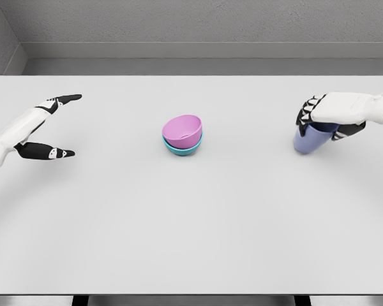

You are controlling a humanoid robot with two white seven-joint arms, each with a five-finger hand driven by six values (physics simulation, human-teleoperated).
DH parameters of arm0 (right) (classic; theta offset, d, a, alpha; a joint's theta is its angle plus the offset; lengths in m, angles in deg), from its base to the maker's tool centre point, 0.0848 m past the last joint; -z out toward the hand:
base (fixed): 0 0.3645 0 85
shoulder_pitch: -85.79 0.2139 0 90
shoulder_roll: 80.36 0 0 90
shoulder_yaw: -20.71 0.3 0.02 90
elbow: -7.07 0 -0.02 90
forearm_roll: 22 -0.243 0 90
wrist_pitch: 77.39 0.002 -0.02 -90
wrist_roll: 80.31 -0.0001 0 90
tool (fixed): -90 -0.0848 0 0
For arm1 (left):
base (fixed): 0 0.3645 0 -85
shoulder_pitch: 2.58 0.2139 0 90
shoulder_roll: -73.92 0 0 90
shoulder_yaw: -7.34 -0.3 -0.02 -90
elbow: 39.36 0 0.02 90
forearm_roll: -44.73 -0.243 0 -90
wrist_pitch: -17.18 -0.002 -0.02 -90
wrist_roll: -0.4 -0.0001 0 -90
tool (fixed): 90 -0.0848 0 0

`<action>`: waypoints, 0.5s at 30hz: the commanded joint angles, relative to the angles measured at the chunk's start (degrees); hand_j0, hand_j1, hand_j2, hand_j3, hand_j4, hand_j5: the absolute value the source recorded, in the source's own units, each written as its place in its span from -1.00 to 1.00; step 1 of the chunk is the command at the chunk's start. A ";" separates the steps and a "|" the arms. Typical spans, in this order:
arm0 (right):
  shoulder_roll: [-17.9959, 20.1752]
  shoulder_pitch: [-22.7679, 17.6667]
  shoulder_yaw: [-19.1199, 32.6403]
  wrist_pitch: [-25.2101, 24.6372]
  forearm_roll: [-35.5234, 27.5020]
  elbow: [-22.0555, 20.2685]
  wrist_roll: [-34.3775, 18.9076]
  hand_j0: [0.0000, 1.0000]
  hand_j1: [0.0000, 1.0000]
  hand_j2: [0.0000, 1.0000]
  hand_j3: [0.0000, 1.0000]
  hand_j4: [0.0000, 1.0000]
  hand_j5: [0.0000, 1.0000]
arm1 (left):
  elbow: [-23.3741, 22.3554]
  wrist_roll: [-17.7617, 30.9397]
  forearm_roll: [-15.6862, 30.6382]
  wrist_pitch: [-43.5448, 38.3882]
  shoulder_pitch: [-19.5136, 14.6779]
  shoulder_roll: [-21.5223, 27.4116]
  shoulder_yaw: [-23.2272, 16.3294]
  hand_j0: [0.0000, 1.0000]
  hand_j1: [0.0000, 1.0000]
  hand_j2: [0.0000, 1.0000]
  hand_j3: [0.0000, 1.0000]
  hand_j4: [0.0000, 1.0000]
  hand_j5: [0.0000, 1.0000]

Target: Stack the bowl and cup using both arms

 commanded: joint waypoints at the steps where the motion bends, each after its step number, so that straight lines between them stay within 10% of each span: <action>1: 0.07 0.00 0.13 -0.16 -0.37 -0.02 0.03 0.07 0.07 0.07 0.07 0.07 0.07 | -0.01 -0.01 0.52 -0.10 0.00 0.01 0.01 1.00 1.00 1.00 1.00 1.00 1.00; 15: -2.21 4.39 1.71 -0.16 -3.27 -0.37 0.03 0.07 0.07 0.07 0.07 0.07 0.07 | -0.53 -0.01 0.43 -0.10 0.00 0.01 0.10 1.00 1.00 1.00 1.00 1.00 1.00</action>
